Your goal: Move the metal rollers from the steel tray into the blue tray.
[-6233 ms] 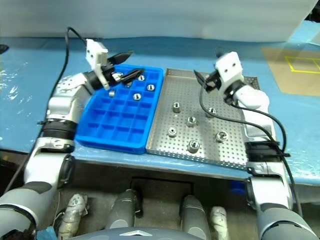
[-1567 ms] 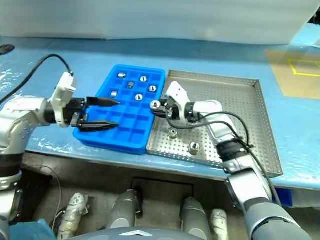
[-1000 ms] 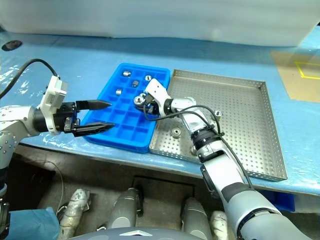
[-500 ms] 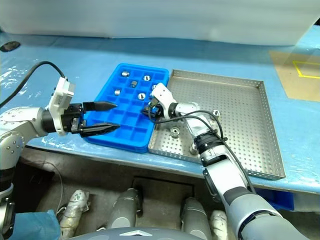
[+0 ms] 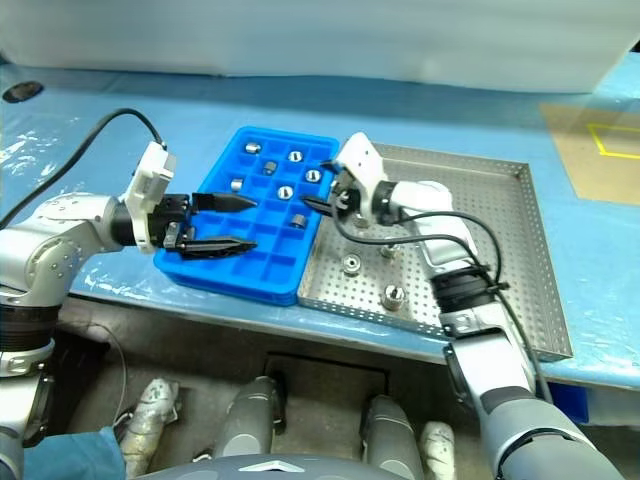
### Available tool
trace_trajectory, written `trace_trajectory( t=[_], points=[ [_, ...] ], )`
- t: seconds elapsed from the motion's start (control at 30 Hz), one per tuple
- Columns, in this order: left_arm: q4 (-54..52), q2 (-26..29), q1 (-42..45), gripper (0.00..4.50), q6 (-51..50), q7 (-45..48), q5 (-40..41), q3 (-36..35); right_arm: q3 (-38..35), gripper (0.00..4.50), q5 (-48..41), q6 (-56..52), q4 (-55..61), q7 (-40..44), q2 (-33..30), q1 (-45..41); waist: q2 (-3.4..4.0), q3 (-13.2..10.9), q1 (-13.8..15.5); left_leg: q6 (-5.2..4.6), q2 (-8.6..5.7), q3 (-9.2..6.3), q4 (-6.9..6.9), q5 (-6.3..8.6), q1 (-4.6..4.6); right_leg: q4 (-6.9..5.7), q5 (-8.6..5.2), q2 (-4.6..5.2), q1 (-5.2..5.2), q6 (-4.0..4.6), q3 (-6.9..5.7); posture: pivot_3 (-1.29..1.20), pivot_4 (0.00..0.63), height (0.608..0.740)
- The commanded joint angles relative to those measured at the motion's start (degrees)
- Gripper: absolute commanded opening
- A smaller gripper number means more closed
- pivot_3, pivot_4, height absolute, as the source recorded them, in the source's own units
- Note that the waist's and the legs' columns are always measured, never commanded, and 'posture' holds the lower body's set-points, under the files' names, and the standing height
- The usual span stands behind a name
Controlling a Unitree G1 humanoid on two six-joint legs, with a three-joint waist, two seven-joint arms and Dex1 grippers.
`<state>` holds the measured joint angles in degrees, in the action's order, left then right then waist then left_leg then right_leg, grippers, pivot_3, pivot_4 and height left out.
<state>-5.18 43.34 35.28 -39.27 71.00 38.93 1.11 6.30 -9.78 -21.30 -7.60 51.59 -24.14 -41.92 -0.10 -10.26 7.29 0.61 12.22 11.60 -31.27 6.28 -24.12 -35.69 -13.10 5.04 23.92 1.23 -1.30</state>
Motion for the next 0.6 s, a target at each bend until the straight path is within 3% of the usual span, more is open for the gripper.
trace_trajectory(
  t=[0.03,0.37,0.6],
  points=[
    [5.3,-1.7,5.3,4.50,4.1,5.2,-3.1,3.4,-3.5,3.95,-1.6,-3.9,7.2,0.5,-5.6,5.3,-0.01,0.0,-0.2,0.00,0.00,0.00,0.00,0.00,0.05,0.00,0.00,0.00,-0.05,0.00,0.00,-0.07,0.150,0.740],
    [25.7,-13.8,18.8,4.50,13.9,16.7,-12.0,11.9,-11.6,3.95,-6.3,-13.0,25.0,-3.0,-13.7,24.2,0.01,0.0,-2.8,-0.31,0.01,0.12,-0.06,0.17,0.13,0.04,0.00,-0.01,-0.05,0.01,0.13,-0.24,0.150,0.740],
    [31.3,-19.8,21.8,4.50,17.8,20.3,-14.9,12.9,-16.1,3.95,-1.8,-4.7,11.2,-14.3,-11.0,20.9,0.00,0.0,-4.4,-0.45,0.00,0.17,-0.31,0.25,0.16,-0.02,0.02,0.04,-0.15,0.03,0.15,-0.30,0.150,0.740]
  ],
)
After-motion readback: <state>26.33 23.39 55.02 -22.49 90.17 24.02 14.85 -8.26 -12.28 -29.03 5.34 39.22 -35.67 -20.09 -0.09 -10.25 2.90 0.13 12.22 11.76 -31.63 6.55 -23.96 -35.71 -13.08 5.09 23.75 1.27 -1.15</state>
